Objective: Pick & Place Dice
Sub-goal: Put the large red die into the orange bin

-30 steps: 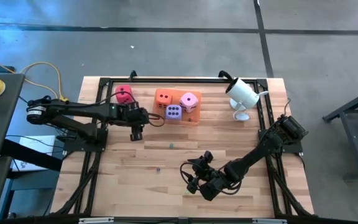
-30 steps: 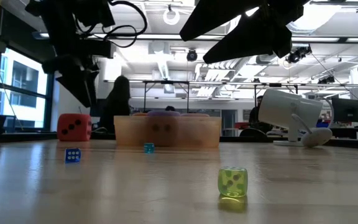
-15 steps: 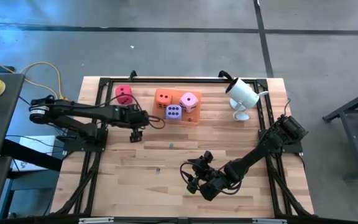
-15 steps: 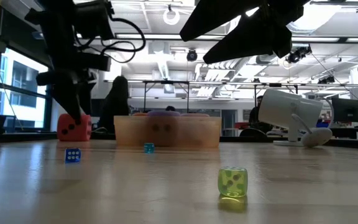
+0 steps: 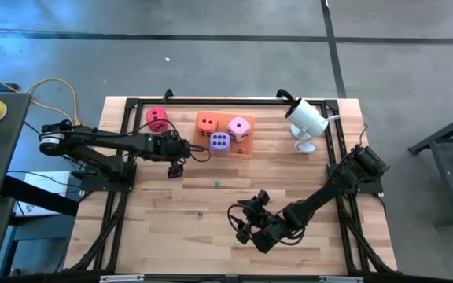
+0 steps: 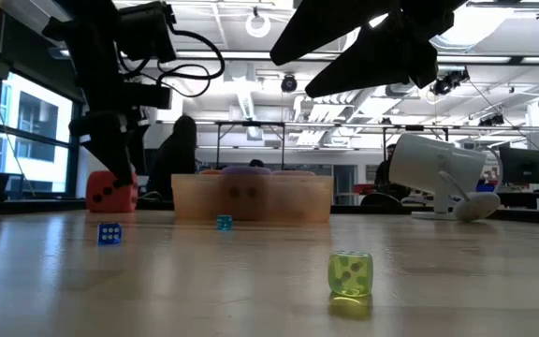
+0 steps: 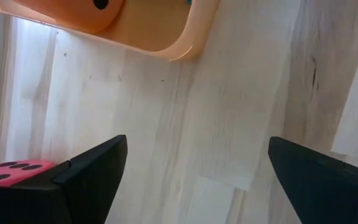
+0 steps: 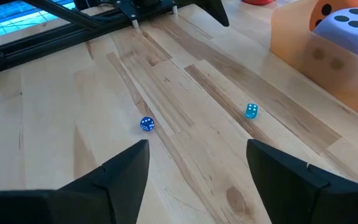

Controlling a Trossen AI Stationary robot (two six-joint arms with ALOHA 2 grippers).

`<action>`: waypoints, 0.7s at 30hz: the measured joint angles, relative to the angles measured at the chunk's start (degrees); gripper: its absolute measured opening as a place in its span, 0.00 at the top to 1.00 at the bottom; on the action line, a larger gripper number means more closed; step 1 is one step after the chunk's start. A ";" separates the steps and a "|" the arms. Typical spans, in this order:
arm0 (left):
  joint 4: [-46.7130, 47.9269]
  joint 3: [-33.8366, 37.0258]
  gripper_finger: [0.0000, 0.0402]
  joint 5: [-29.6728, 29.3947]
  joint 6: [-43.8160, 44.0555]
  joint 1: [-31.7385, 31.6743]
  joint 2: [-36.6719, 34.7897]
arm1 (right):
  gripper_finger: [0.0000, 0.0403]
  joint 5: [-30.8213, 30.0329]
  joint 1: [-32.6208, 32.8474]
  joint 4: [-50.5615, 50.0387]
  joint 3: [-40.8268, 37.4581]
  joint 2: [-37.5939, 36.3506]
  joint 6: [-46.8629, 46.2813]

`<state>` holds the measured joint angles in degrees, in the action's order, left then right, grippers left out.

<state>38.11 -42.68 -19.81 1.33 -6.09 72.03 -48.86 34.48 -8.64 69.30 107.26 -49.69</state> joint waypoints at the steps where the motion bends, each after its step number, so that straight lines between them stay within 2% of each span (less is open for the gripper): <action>1: 0.02 0.00 0.05 0.00 0.24 0.00 0.00 | 0.36 0.00 0.00 0.00 0.00 0.00 0.00; 7: 0.22 0.00 0.05 0.21 4.12 0.00 0.00 | 0.36 0.01 0.00 0.00 0.00 0.00 0.00; 15: 0.81 -0.50 0.05 -4.28 -1.15 -0.50 -0.36 | 0.36 0.00 0.00 0.02 0.00 0.00 0.00; 18: 5.41 -4.09 0.05 -3.19 -1.93 -2.14 -0.62 | 0.36 0.00 -0.01 0.04 0.00 0.00 0.00; 21: 13.06 -9.43 0.05 0.43 -2.92 -5.23 -0.66 | 0.36 0.00 -0.14 -0.09 0.00 0.00 0.00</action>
<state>51.16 -52.11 -19.38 -1.59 -11.32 71.37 -48.86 34.34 -8.73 69.30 107.26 -49.69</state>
